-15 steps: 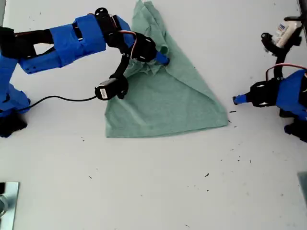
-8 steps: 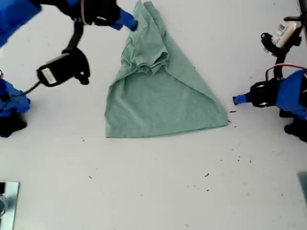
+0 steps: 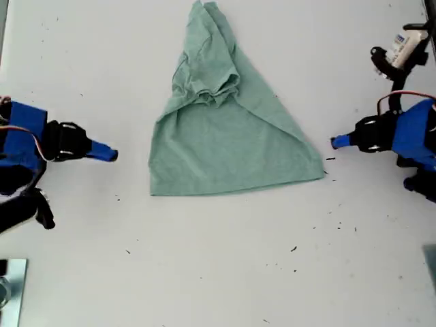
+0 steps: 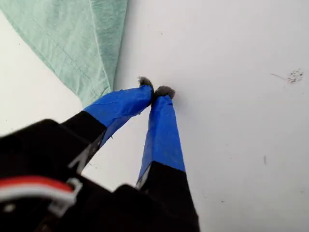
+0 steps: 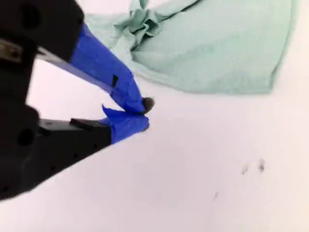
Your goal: Fold t shirt
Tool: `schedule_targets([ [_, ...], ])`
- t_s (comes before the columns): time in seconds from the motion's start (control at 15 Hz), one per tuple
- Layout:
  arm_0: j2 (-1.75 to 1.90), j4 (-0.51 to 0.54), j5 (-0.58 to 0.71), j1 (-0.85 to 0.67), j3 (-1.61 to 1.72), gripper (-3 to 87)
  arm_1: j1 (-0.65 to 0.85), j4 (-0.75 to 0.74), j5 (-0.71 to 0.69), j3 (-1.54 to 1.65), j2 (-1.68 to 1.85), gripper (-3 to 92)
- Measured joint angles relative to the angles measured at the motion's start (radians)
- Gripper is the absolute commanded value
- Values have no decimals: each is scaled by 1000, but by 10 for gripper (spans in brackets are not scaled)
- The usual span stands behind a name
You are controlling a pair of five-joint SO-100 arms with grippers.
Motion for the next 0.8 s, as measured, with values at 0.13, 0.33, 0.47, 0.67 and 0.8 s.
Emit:
schedule_targets([
  [0.13,55,0,-11,-6,48,-2,-6,2,6,0,0,24],
  [0.33,87,2,2,-2,58,-2,-103,35,57,-114,-114,24],
  [0.47,87,2,5,0,58,-2,-114,137,11,-522,-502,73],
  [0.67,87,2,8,0,58,-2,-152,339,-129,-1201,-1088,342],
  [0.8,87,2,14,0,58,-2,-167,364,-221,-1379,-1273,343],
])
